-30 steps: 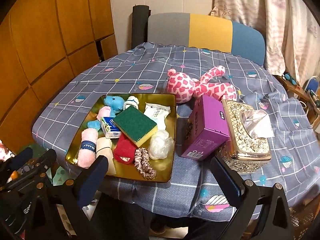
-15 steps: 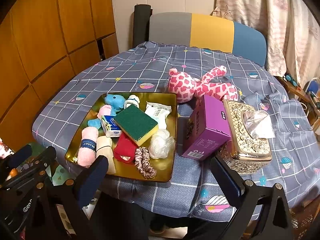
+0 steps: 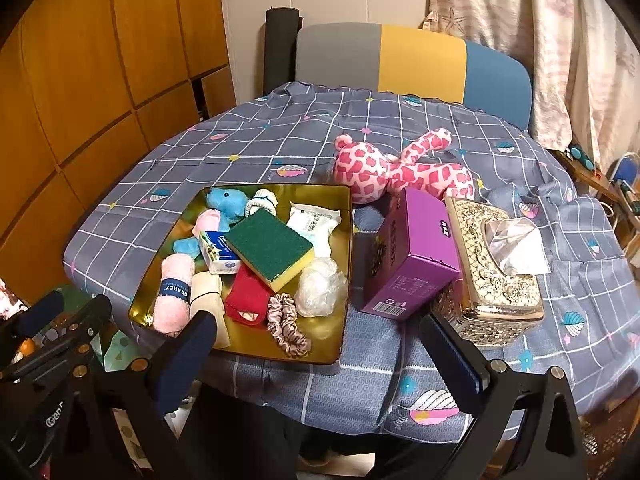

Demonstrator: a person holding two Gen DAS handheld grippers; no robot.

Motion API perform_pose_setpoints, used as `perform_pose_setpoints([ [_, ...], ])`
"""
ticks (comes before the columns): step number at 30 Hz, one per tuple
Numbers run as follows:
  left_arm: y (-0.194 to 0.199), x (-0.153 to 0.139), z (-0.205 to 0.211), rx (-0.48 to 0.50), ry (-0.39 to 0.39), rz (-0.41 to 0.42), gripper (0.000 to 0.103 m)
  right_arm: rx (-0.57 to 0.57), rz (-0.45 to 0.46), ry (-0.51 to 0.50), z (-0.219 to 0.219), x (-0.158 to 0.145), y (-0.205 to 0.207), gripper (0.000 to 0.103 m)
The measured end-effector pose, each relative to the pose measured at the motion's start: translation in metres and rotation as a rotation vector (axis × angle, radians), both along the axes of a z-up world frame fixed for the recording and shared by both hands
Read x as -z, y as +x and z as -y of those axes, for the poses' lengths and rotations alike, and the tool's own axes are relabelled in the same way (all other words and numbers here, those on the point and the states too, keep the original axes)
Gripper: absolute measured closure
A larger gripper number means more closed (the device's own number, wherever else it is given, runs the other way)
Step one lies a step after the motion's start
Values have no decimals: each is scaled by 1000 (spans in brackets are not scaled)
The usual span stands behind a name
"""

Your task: Organize soft objects

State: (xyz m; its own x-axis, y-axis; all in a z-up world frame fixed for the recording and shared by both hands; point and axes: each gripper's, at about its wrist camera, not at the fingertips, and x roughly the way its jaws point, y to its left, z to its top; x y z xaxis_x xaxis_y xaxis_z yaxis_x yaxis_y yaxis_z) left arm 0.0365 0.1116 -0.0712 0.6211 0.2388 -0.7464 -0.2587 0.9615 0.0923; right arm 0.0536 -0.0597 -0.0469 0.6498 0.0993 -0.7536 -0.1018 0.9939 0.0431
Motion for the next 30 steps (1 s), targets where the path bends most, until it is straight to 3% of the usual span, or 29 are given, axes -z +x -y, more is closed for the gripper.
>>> perform_pose_setpoints([
  [30, 7, 2, 6, 17, 11, -12, 43, 9, -17, 11, 6, 4, 6, 0],
])
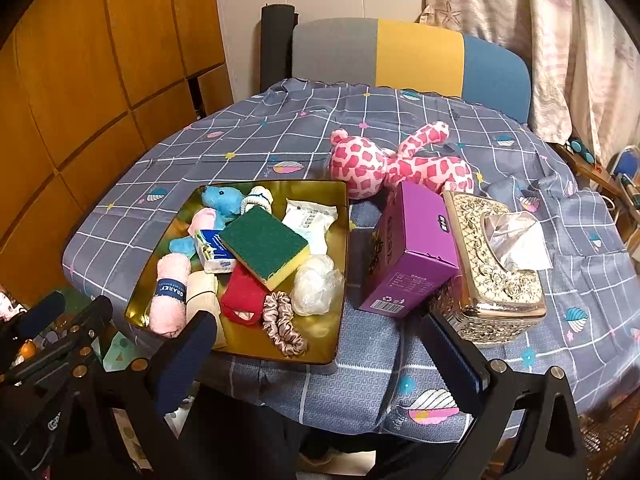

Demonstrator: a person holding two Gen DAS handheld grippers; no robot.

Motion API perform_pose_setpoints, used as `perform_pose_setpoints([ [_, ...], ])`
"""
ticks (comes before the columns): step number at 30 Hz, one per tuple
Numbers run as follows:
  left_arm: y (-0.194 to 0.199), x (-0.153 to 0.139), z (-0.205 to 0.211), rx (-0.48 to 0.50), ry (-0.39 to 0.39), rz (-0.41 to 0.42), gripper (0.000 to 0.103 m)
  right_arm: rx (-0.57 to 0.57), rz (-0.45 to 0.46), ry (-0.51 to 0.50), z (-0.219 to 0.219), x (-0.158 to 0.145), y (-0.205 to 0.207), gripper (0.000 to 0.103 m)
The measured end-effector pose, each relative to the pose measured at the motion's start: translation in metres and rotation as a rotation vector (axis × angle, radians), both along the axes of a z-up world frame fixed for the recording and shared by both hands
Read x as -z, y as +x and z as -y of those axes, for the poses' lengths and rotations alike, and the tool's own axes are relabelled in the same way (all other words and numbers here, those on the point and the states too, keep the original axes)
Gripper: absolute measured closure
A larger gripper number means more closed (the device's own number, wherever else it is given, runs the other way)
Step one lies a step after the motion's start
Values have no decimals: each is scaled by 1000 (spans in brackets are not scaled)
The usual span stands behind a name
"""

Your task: Organize soft objects

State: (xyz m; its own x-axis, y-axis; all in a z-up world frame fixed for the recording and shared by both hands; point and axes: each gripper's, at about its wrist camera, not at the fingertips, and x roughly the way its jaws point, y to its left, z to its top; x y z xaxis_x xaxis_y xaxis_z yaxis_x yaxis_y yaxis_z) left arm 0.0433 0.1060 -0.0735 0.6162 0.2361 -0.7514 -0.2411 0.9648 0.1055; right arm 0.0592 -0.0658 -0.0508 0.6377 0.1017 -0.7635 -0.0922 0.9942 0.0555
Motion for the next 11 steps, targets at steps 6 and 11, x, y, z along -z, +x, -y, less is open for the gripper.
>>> perform_pose_setpoints([
  [6, 2, 1, 1, 3, 1, 3, 43, 0, 0, 1, 1, 0, 0, 0],
  [11, 3, 2, 1, -9, 12, 6, 43, 5, 1, 1, 3, 0, 0, 0],
])
